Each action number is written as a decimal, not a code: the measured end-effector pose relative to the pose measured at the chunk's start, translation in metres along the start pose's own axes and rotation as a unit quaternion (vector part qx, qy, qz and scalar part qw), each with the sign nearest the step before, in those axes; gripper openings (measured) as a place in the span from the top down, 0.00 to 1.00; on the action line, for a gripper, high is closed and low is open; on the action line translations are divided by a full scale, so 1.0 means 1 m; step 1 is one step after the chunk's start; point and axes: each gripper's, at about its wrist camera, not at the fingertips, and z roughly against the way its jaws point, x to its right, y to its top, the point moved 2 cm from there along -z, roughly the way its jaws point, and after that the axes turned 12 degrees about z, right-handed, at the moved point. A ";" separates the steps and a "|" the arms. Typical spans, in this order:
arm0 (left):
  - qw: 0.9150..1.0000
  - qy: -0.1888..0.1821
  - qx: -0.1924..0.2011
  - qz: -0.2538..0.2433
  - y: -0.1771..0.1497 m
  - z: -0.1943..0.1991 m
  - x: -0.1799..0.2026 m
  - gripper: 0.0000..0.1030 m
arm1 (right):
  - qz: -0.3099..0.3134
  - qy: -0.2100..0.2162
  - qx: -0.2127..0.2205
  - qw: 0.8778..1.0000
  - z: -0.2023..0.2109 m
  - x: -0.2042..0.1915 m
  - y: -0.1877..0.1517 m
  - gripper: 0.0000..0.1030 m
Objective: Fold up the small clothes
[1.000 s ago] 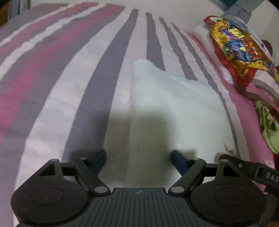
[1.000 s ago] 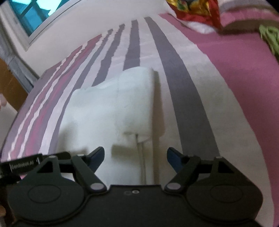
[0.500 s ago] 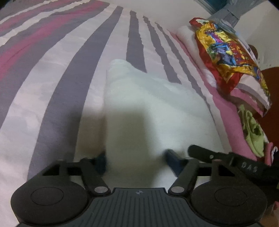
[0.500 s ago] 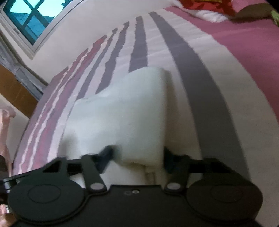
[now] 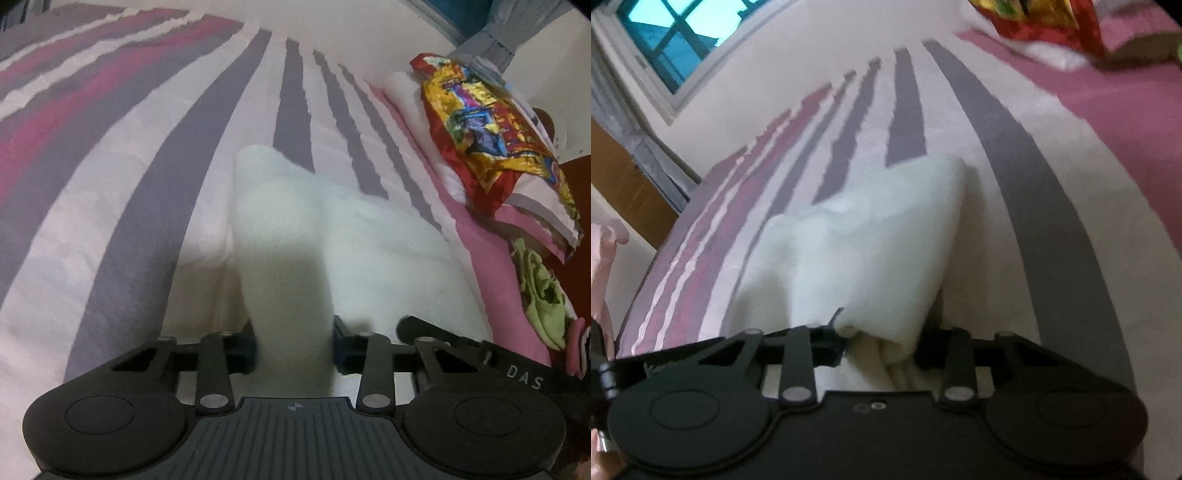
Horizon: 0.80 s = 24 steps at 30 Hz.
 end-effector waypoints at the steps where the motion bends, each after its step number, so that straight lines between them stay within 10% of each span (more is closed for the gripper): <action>1: 1.000 -0.002 0.002 0.003 0.001 0.003 0.000 0.65 | 0.003 0.003 0.005 1.000 0.003 -0.002 0.001 0.68; 24: 0.997 0.050 0.056 0.004 0.043 0.096 -0.117 0.65 | 0.081 0.088 0.016 0.993 -0.013 -0.139 0.024 0.69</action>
